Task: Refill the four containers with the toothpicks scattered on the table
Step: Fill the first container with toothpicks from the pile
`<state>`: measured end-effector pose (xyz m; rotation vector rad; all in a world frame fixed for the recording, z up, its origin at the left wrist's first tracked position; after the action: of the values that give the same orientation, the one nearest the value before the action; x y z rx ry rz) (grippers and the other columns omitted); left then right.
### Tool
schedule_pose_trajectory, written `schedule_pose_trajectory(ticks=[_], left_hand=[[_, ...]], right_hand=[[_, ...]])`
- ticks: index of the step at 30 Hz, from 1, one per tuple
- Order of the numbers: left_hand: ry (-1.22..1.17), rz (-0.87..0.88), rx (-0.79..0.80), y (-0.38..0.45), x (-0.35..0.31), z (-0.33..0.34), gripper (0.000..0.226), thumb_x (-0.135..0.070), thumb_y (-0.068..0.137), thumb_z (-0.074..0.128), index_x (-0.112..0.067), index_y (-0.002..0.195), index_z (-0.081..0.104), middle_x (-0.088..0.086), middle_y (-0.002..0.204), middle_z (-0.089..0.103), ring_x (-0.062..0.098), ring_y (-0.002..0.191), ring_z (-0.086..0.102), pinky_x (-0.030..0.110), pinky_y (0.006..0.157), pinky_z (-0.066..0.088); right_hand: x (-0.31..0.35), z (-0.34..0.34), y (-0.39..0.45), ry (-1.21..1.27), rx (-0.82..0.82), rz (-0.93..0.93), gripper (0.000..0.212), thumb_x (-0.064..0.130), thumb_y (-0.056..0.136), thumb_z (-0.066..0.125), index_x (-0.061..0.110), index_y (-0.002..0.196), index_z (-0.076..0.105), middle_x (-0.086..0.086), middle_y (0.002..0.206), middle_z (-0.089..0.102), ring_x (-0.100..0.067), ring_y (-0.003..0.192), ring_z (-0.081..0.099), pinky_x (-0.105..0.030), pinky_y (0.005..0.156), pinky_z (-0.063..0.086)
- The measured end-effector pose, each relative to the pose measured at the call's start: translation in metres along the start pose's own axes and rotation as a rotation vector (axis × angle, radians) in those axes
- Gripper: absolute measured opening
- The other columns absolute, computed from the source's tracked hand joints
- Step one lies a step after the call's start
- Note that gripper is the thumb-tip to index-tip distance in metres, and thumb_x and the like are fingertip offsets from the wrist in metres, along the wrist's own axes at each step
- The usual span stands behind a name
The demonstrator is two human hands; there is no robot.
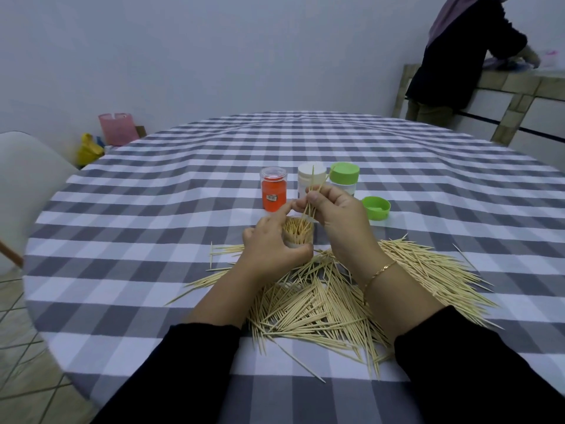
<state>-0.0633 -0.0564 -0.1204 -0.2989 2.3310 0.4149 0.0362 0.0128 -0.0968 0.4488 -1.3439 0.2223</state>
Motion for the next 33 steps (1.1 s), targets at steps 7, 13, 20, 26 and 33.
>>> schedule_pose_trajectory(ticks=[7, 13, 20, 26, 33], left_hand=[[0.001, -0.013, -0.013, 0.003, 0.005, 0.002, 0.095, -0.050, 0.064, 0.054, -0.038, 0.151, 0.019, -0.004, 0.135, 0.048, 0.014, 0.126, 0.038, 0.028, 0.097, 0.015], [-0.036, 0.060, -0.037, 0.001, 0.001, 0.002, 0.099, -0.046, 0.065, 0.056, -0.037, 0.153, 0.011, -0.011, 0.139, 0.047, 0.009, 0.128, 0.039, 0.027, 0.097, 0.012], [-0.026, 0.101, -0.057, 0.000, -0.002, 0.000, 0.099, -0.047, 0.066, 0.058, -0.038, 0.152, 0.010, -0.009, 0.140, 0.046, 0.010, 0.129, 0.038, 0.029, 0.097, 0.014], [-0.017, 0.123, -0.043, -0.002, -0.007, 0.002, 0.097, -0.045, 0.066, 0.056, -0.025, 0.153, 0.017, -0.008, 0.120, 0.050, 0.014, 0.122, 0.042, 0.028, 0.095, 0.018], [0.011, 0.147, -0.069, -0.002, -0.004, 0.001, 0.102, -0.045, 0.068, 0.058, -0.039, 0.152, 0.000, -0.006, 0.144, 0.042, 0.013, 0.131, 0.037, 0.035, 0.103, 0.020]], right_hand=[[-0.012, 0.009, -0.007, -0.033, 0.090, 0.097, 0.014, 0.007, 0.094, 0.054, 0.010, 0.089, 0.067, -0.007, 0.084, 0.070, -0.027, 0.086, 0.068, -0.038, 0.072, 0.059], [-0.003, 0.000, -0.003, -0.208, 0.139, 0.071, 0.017, 0.008, 0.089, 0.062, 0.021, 0.083, 0.072, -0.005, 0.089, 0.073, -0.024, 0.085, 0.071, -0.045, 0.079, 0.058], [0.008, 0.005, -0.007, -0.345, 0.175, -0.010, 0.039, 0.020, 0.097, 0.051, 0.017, 0.137, 0.050, 0.003, 0.132, 0.057, -0.007, 0.118, 0.054, -0.025, 0.099, 0.046], [0.001, 0.022, -0.015, -0.557, 0.272, -0.053, 0.038, 0.020, 0.099, 0.045, 0.023, 0.137, 0.050, 0.002, 0.132, 0.057, -0.013, 0.121, 0.052, -0.038, 0.107, 0.040], [0.026, 0.005, -0.015, -0.538, 0.217, 0.026, 0.034, 0.018, 0.100, 0.044, 0.017, 0.133, 0.054, 0.009, 0.127, 0.058, -0.005, 0.114, 0.055, -0.012, 0.092, 0.039]])
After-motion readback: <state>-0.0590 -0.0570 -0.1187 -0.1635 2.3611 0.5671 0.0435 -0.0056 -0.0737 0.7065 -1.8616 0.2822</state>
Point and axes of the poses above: each hand's wrist, its own y-axis towards the middle knuckle, its own z-axis out of the palm, x = y × z, the point moved 7 cm from there along y, towards the middle knuckle
